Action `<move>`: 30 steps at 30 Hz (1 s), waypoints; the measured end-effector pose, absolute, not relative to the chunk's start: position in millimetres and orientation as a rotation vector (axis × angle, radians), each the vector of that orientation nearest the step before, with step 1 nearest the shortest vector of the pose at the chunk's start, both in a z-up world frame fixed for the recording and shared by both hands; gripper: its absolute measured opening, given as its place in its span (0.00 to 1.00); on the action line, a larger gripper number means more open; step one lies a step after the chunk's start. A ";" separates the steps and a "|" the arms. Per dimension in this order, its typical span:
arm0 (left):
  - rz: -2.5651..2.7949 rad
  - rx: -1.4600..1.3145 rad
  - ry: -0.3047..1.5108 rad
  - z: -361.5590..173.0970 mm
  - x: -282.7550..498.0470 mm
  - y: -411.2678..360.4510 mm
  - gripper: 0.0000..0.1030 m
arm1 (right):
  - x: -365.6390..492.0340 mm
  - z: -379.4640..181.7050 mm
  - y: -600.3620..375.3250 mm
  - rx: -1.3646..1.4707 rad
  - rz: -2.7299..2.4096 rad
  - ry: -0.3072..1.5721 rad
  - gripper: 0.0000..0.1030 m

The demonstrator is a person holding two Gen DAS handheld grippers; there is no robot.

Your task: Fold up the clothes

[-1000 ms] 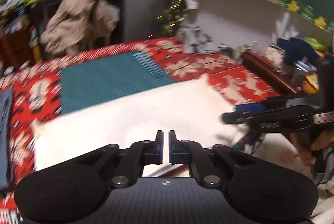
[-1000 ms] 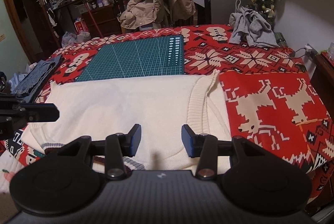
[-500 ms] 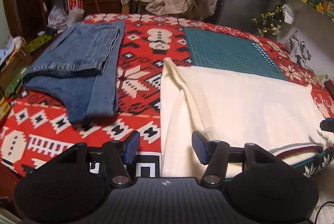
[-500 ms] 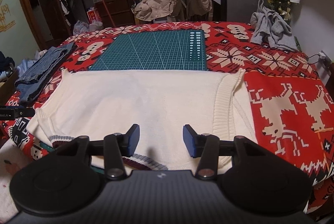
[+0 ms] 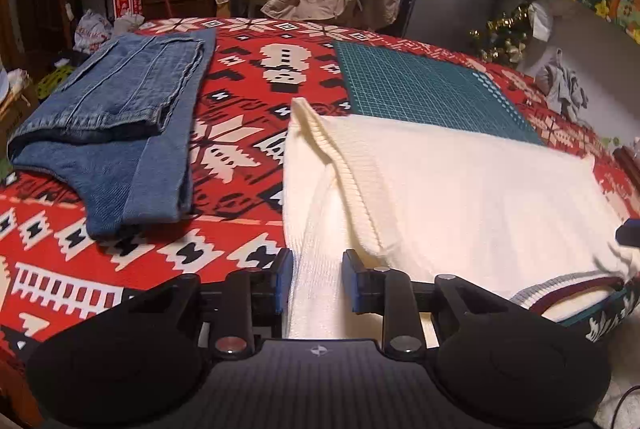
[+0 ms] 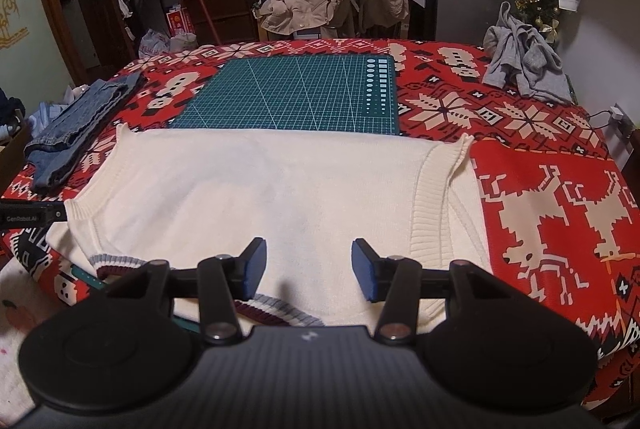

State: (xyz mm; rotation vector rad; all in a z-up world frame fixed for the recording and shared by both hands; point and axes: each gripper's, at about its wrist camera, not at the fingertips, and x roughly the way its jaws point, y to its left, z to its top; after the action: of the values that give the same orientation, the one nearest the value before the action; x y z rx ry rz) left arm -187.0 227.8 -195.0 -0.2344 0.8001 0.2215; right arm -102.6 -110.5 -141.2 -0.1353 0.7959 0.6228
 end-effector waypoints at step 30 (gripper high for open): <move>-0.213 -0.111 0.803 -182.5 -101.6 63.6 0.11 | -96.6 -136.1 -145.5 0.016 0.599 0.791 0.50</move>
State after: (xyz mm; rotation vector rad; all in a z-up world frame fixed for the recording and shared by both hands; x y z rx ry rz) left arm -101.6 63.6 -182.5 -0.1110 0.8028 -0.2130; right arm -96.6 -145.5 -136.1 0.0162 0.7907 0.5990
